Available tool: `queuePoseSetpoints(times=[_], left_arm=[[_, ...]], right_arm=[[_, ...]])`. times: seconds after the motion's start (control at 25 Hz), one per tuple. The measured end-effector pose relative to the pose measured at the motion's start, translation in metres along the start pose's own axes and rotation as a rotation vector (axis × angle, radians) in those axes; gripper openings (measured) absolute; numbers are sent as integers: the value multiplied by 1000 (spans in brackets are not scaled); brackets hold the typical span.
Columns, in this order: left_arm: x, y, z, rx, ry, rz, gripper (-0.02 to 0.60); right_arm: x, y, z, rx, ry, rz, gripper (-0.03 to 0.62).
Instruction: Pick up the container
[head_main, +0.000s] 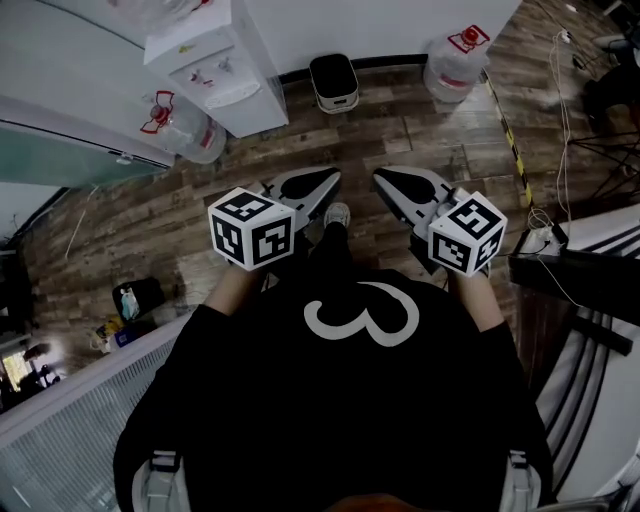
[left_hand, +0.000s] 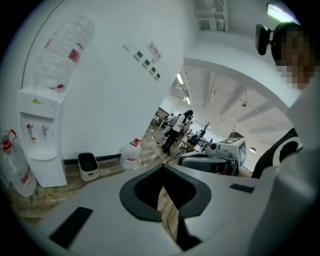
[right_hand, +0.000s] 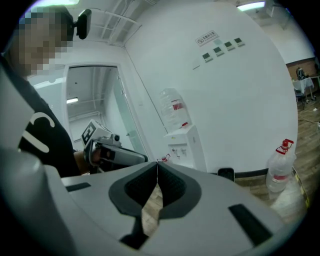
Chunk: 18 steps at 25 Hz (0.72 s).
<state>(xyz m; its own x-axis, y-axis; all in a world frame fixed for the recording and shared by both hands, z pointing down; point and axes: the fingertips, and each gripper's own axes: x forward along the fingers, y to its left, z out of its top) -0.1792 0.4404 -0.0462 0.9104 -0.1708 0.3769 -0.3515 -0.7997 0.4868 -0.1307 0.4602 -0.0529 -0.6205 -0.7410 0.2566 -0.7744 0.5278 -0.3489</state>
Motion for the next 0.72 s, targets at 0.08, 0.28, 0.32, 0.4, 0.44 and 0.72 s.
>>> queuePoseSetpoints(times=[0.08, 0.28, 0.32, 0.4, 0.44, 0.72], left_arm=[[11, 23, 9, -10, 24, 1, 15], [40, 88, 32, -33, 79, 4, 15], [46, 100, 36, -40, 90, 4, 15], [58, 122, 41, -54, 113, 5, 15], [64, 133, 43, -62, 121, 4, 15], [100, 195, 64, -97, 157, -3, 15]], right_arm=[[19, -19, 5, 21, 15, -1, 26], [71, -69, 18, 71, 56, -2, 26], [81, -79, 20, 80, 64, -3, 26], [97, -98, 23, 102, 79, -6, 26], [105, -107, 24, 116, 86, -6, 26], [153, -157, 29, 186, 141, 0, 26]])
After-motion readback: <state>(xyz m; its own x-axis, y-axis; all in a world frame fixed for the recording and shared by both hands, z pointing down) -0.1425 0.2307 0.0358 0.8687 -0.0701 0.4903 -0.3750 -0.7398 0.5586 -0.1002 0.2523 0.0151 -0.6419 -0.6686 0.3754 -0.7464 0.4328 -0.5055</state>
